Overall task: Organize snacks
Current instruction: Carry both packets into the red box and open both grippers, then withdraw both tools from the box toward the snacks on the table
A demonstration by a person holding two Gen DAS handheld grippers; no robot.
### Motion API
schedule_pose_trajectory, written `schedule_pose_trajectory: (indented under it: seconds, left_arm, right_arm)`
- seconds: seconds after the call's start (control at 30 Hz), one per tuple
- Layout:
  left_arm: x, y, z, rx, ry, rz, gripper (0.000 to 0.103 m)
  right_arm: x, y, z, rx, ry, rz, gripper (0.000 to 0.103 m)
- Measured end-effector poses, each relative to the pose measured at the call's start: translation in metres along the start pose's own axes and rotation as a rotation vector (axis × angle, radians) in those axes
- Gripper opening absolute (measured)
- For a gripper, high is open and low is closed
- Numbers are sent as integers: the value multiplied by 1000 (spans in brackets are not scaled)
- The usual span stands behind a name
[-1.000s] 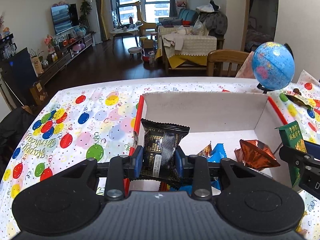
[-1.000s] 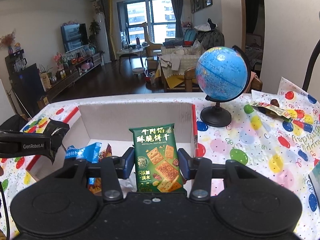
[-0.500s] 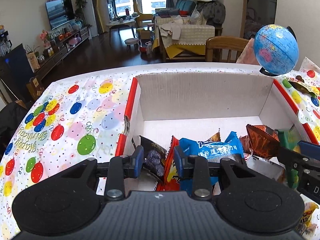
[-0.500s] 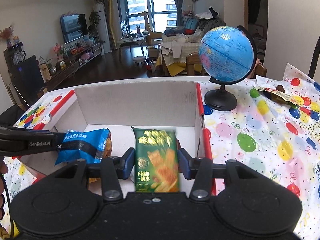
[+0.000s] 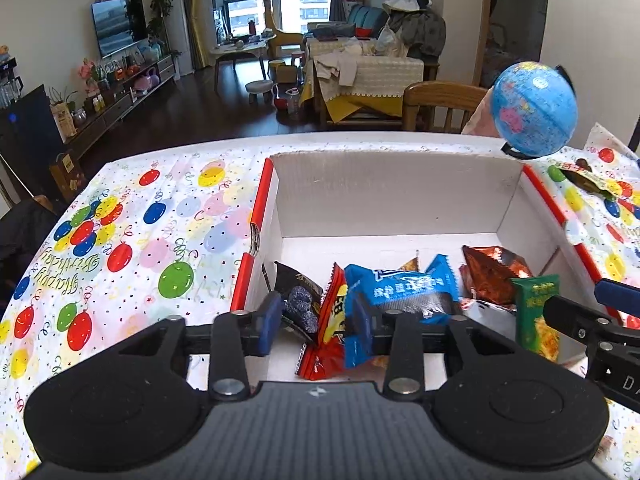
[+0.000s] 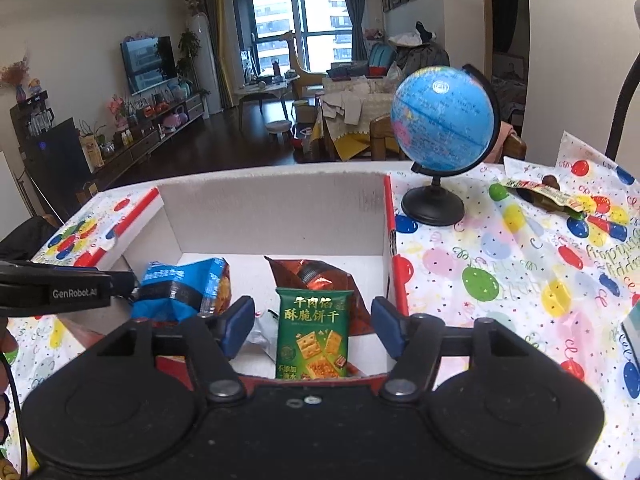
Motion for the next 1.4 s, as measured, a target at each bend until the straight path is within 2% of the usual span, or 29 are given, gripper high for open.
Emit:
schedule_pose_trajectory:
  seconds: [0.27, 0.4, 0.77, 1.03, 1.2, 1.27, 1.4]
  left_arm:
    - [35, 1, 1, 10, -38, 21, 53]
    - [52, 0, 2, 14, -55, 30, 63]
    - [92, 0, 10, 19, -89, 56, 64]
    - [118, 4, 25, 29, -111, 84, 64]
    - [132, 8, 37, 47, -126, 93, 72]
    - [137, 8, 42, 47, -131, 103, 72]
    - [142, 10, 55, 52, -132, 110, 75]
  right_arm:
    - [31, 5, -6, 3, -42, -7, 75]
    - [45, 6, -6, 5, -58, -8, 76]
    - [80, 11, -2, 11, -100, -12, 87]
    - [98, 16, 9, 23, -102, -27, 88]
    - [110, 21, 21, 40, -99, -40, 91]
    - [114, 24, 26, 50, -98, -46, 98]
    - [122, 30, 39, 63, -94, -61, 98]
Point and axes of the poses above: each gripper's, at about its wrist camera, not at the fingertips, and x roughly against the way its jaws point, y to its left, z to its underside, the point moved 10 cm from there along -x, roughly the way its jaws point, and after that the axes turned 10 degrees about -z, right-handed, at the moved point
